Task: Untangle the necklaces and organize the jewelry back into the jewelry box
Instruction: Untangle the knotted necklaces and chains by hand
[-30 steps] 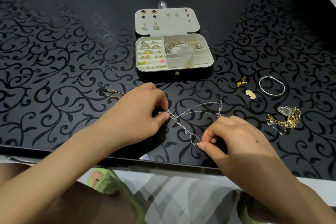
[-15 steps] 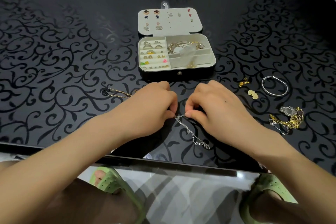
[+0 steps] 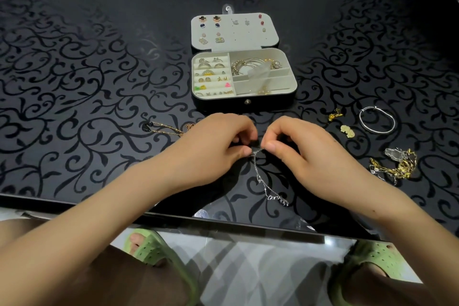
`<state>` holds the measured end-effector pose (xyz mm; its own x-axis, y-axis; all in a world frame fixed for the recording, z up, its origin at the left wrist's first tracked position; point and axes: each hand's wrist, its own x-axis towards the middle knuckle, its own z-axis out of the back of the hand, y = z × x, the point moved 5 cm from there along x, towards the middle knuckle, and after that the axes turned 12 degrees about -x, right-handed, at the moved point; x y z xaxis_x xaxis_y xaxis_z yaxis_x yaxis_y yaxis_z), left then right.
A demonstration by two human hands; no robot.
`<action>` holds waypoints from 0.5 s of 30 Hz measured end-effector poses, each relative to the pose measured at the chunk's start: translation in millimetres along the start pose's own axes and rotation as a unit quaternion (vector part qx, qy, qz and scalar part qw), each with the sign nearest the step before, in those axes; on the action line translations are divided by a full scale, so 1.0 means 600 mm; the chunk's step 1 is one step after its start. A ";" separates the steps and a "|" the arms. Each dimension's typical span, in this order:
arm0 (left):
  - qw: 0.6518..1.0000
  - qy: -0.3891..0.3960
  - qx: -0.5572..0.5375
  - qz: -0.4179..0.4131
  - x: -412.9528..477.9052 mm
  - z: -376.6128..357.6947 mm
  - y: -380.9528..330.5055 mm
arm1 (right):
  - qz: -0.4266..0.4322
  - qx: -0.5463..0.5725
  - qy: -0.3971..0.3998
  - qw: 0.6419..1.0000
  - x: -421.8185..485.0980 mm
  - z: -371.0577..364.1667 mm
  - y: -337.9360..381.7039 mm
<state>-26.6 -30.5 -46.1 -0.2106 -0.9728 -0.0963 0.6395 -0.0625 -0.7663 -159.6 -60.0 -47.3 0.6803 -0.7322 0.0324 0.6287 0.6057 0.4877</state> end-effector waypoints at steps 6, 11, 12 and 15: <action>0.999 0.032 0.021 0.015 0.004 -0.001 0.002 | -0.017 0.034 0.018 0.999 0.000 -0.001 -0.005; 0.999 0.030 -0.001 0.034 0.007 0.002 0.006 | -0.023 0.052 0.024 0.998 -0.001 0.004 -0.006; 0.999 0.021 -0.009 0.032 0.007 0.005 0.005 | -0.024 0.059 0.026 0.998 -0.002 0.004 -0.007; 0.998 -0.007 -0.050 0.026 0.002 0.016 0.003 | -0.020 0.079 0.029 0.996 -0.005 0.005 -0.010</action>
<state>-18.7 -33.8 -41.5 -0.1674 -0.9774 -0.1291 0.5722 0.0104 -0.8201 -166.6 -62.1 -47.5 0.6792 -0.7330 -0.0387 0.5919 0.5158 0.6193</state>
